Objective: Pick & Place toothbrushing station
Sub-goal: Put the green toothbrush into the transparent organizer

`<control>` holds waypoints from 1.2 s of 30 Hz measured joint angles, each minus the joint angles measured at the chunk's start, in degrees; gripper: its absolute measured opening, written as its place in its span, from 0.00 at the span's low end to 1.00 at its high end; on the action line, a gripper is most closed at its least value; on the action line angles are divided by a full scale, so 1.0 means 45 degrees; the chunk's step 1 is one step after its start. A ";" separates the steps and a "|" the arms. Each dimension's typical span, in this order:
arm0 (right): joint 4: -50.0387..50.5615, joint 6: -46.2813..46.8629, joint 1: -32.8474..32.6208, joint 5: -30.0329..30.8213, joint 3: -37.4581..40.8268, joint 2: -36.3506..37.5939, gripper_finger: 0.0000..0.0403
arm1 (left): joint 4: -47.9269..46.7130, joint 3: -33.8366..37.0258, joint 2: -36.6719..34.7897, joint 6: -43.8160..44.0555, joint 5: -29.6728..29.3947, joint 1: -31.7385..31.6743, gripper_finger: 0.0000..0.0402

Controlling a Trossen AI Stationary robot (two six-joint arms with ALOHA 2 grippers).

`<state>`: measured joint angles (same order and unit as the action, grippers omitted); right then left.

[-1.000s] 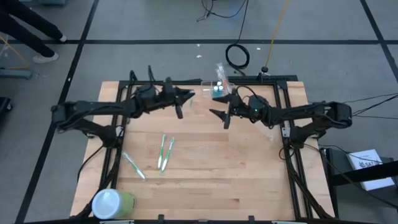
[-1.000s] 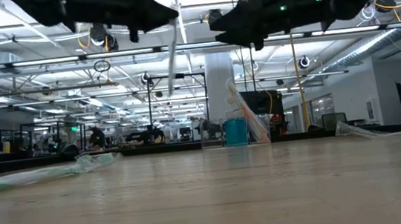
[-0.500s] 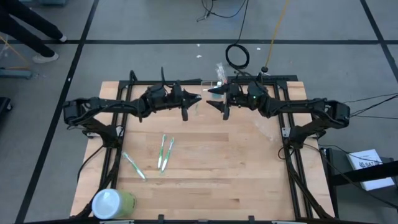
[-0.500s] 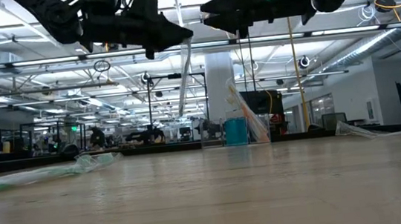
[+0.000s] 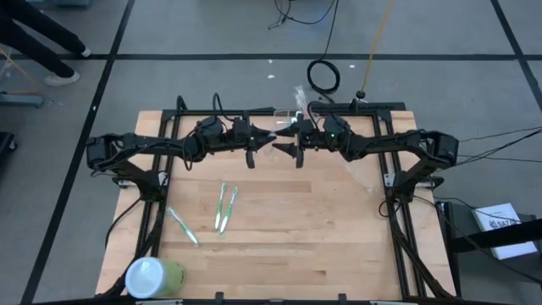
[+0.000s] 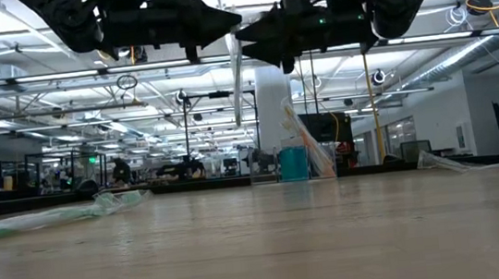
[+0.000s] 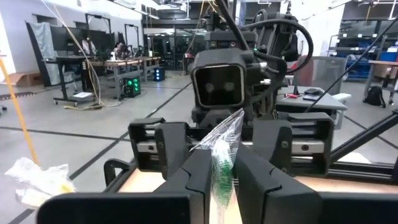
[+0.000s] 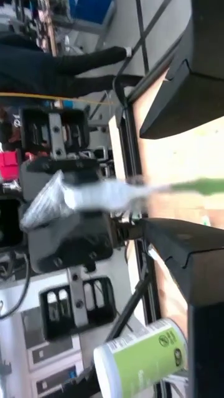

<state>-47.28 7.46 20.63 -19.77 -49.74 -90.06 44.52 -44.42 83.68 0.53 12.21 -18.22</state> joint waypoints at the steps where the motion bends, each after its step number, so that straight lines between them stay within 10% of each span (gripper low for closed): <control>1: 0.0005 -0.0039 -0.0042 0.0010 -0.0054 -0.0009 0.51 | 0.0003 -0.0001 0.0000 0.0045 0.0000 -0.0005 0.11; 17: -0.0315 -0.0863 -0.0225 0.0001 -0.0272 -0.0440 0.03 | 0.0074 -0.0005 0.0000 0.0283 -0.0011 -0.0005 0.17; 36: -0.1131 -0.1692 0.2614 0.2486 -0.0278 -0.0447 0.02 | -0.0820 -0.0010 -0.2097 -0.0703 -0.1719 -0.0005 0.66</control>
<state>-52.37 -0.15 32.39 -8.59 -50.99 -92.07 40.83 -44.47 74.24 -2.63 4.47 -18.24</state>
